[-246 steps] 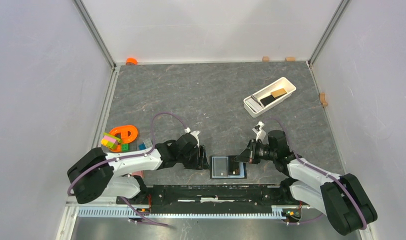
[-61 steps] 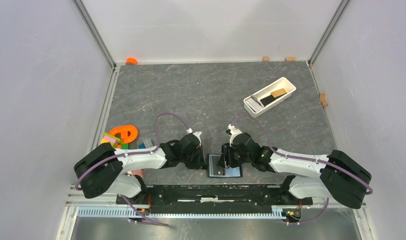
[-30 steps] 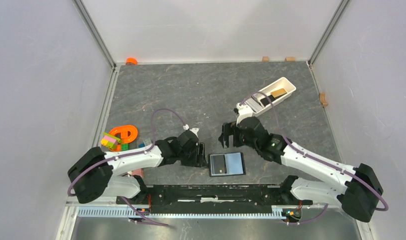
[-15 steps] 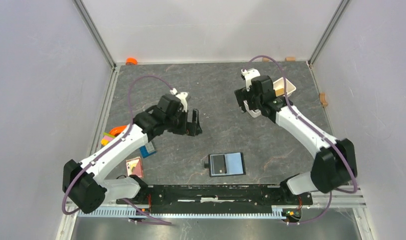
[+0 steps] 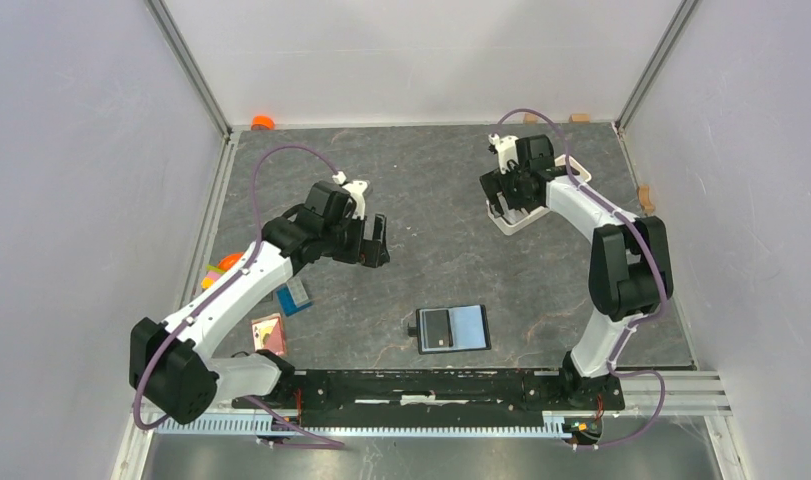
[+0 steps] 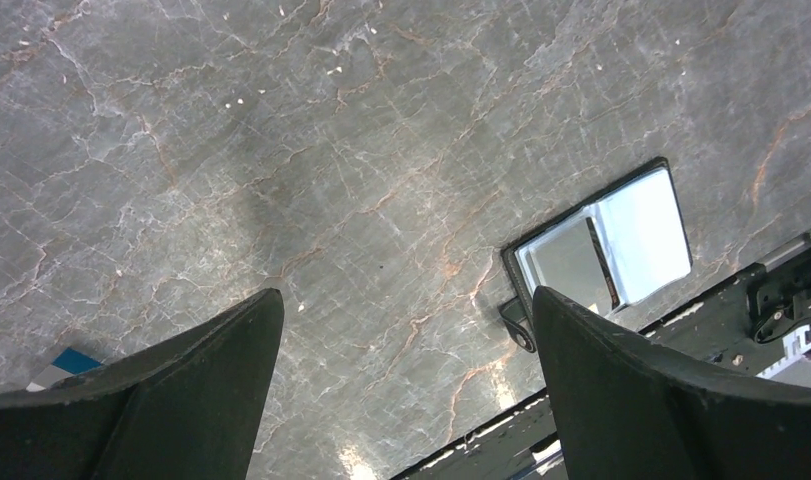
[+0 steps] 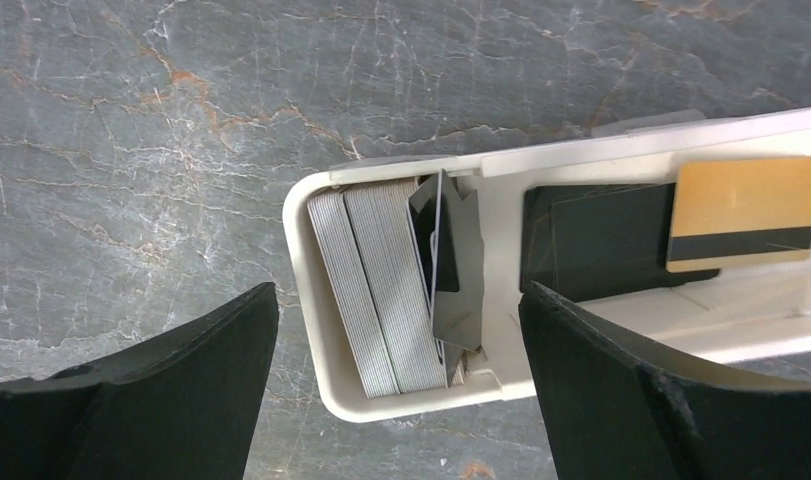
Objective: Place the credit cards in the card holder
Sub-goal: Pick up the credit card from the storage box.
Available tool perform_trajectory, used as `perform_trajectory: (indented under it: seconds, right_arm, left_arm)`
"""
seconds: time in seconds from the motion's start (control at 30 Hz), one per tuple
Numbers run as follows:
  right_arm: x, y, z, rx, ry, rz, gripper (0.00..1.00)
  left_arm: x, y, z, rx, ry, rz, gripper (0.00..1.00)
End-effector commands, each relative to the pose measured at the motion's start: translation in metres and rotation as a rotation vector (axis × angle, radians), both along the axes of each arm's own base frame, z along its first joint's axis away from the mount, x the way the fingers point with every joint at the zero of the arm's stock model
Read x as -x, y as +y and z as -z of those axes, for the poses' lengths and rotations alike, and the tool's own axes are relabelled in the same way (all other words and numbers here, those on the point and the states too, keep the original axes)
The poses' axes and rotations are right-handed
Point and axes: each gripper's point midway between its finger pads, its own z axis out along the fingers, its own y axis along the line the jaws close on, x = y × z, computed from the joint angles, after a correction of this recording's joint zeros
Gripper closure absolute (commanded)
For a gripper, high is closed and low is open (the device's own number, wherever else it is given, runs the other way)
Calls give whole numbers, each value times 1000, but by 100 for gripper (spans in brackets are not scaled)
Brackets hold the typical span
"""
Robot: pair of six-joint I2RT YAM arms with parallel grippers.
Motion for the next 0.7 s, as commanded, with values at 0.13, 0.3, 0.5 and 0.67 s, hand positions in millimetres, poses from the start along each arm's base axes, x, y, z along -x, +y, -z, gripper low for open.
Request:
perform_trajectory:
  seconds: [0.13, 0.3, 0.5, 0.67]
  right_arm:
    - [-12, 26, -6, -134, -4, -124, 16]
    - [-7, 34, -12, -174, -4, -162, 23]
    - [-5, 32, -22, -171, -24, -154, 25]
    - [-5, 31, -27, -169, -37, -151, 27]
  left_arm:
    - [0, 1, 9, -27, 4, 48, 0]
    - [1, 0, 12, -28, 12, 52, 0]
    - [1, 0, 13, -26, 20, 54, 0]
    - [2, 0, 14, -26, 24, 56, 0]
